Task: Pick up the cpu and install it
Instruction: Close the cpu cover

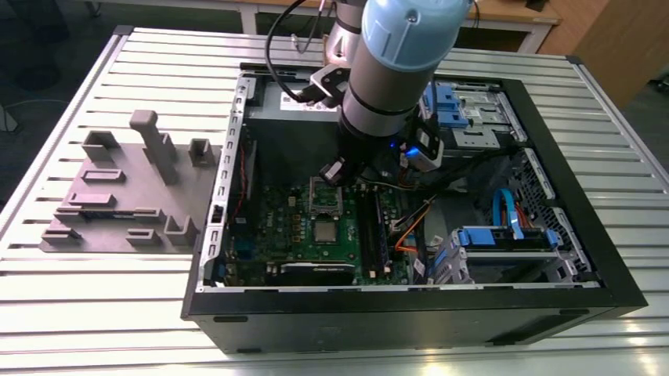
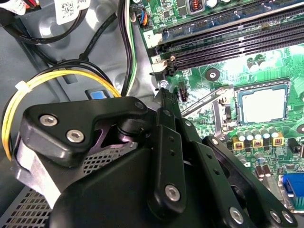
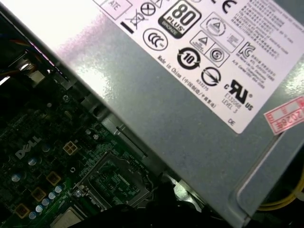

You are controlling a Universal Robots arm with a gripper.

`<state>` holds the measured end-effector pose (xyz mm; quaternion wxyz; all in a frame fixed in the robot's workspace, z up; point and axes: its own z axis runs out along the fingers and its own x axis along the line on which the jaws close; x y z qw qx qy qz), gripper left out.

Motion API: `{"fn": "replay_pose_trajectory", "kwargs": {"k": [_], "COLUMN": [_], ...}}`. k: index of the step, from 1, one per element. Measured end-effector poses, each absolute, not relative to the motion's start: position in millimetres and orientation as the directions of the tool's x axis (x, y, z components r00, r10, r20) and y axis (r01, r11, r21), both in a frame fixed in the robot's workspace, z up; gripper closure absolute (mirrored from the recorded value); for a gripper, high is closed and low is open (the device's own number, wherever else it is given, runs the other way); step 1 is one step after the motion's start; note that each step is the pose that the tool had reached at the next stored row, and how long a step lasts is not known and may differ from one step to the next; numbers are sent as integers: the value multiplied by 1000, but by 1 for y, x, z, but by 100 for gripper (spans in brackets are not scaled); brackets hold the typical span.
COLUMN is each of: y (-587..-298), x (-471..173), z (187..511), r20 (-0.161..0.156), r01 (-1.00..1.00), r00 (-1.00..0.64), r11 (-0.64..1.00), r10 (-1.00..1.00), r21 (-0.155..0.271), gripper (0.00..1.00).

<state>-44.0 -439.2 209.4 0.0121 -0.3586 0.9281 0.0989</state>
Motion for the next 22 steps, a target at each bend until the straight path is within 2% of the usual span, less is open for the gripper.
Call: {"fn": "replay_pose_trajectory", "kwargs": {"k": [22], "y": [-439], "x": [-45], "z": [213], "r20": [-93], "r01": [-668], "r00": [-742], "r11": [723], "r10": [-663], "r21": [175], "gripper": [90]}}
